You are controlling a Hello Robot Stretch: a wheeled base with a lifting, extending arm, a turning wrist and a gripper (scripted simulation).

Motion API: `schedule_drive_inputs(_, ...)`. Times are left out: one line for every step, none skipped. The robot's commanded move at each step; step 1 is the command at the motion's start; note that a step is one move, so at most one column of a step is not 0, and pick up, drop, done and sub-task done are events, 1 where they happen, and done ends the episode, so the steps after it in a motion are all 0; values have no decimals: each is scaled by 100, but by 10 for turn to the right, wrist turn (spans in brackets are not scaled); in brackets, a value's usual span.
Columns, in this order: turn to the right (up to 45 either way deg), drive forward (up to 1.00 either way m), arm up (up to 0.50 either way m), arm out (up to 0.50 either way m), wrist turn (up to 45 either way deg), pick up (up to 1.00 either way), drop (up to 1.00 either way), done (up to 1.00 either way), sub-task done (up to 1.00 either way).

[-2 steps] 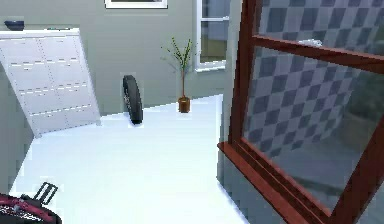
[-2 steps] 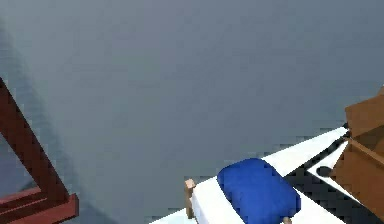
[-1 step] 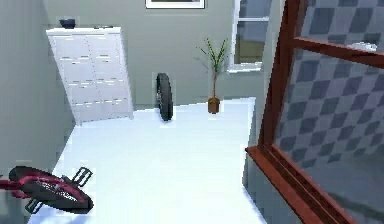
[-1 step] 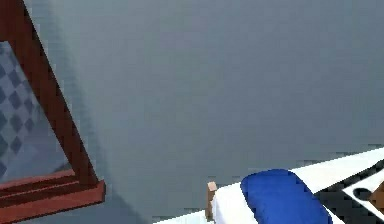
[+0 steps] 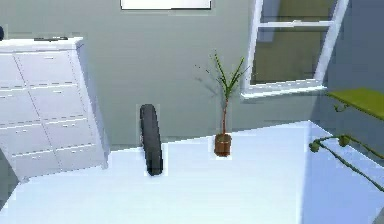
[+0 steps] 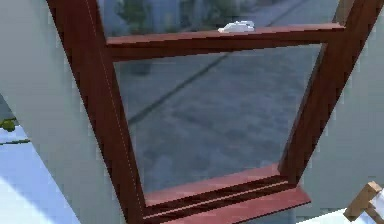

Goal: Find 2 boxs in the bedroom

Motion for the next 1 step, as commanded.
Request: schedule_drive_inputs(-30, 0, 0, 0, 0, 0, 0, 0, 0)
